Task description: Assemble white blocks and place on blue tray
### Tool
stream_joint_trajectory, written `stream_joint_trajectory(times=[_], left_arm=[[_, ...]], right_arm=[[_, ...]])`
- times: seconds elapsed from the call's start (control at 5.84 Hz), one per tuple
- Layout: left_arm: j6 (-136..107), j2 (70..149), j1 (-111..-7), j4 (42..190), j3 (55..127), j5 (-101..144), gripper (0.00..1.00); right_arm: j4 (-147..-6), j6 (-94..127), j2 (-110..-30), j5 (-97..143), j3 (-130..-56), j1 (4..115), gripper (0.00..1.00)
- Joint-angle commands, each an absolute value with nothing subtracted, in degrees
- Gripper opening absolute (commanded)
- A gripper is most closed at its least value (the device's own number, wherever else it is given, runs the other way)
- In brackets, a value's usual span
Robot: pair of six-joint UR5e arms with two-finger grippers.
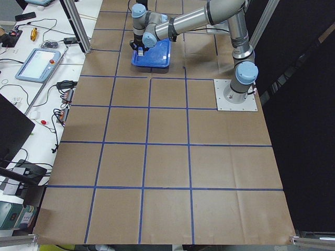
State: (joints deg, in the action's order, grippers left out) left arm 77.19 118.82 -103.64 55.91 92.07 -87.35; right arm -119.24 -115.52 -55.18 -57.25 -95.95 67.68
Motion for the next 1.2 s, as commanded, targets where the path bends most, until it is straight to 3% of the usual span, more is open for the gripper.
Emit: stream_joint_trajectory(times=[0.0, 0.68, 0.86, 1.03], left_arm=[[71.3, 119.3, -109.7, 56.0, 94.4, -87.5, 0.13], [70.1, 122.0, -110.7, 54.1, 96.1, -86.9, 0.17], [70.1, 122.0, -110.7, 54.1, 96.1, -86.8, 0.35], [69.3, 121.6, -110.7, 54.3, 96.2, -86.7, 0.77]], right_arm=[[-119.1, -115.1, -55.5, -57.2, -94.5, 67.8, 0.22], [-108.6, -118.3, -65.5, -57.1, -95.9, 68.7, 0.18], [-109.4, -119.0, -66.7, -56.8, -99.9, 68.8, 0.19], [-109.6, -118.8, -68.5, -56.7, -102.6, 69.2, 0.19]])
